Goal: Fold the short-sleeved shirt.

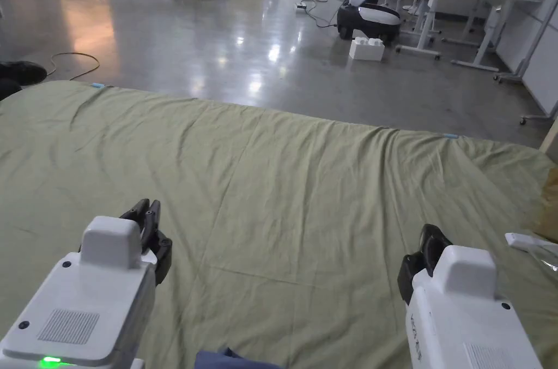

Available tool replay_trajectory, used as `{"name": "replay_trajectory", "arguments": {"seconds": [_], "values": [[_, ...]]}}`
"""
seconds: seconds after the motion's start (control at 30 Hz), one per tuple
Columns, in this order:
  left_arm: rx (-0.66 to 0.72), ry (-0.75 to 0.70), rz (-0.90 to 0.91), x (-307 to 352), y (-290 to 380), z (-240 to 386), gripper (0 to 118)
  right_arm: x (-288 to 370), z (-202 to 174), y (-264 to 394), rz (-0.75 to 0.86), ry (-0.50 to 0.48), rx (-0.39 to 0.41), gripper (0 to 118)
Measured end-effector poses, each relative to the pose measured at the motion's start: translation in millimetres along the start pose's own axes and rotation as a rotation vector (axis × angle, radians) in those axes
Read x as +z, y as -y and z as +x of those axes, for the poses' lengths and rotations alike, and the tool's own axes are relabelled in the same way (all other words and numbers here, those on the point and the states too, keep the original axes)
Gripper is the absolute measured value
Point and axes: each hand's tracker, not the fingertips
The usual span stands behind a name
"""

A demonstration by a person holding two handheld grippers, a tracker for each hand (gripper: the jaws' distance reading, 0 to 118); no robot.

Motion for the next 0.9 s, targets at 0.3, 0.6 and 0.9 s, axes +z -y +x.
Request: {"name": "replay_trajectory", "arguments": {"seconds": [0.3,0.6,0.9], "values": [[0.048,-0.008,-0.045,5,15,-24,8,24,-18,32,-0.164,-0.083,-0.047,2],[0.082,0.005,-0.132,11,39,-45,8,62,-105,122,-0.449,-0.344,-0.019,2],[0.352,0.286,-0.500,3,89,-72,17,58,-103,209,-0.648,-0.274,-0.016,2]]}}
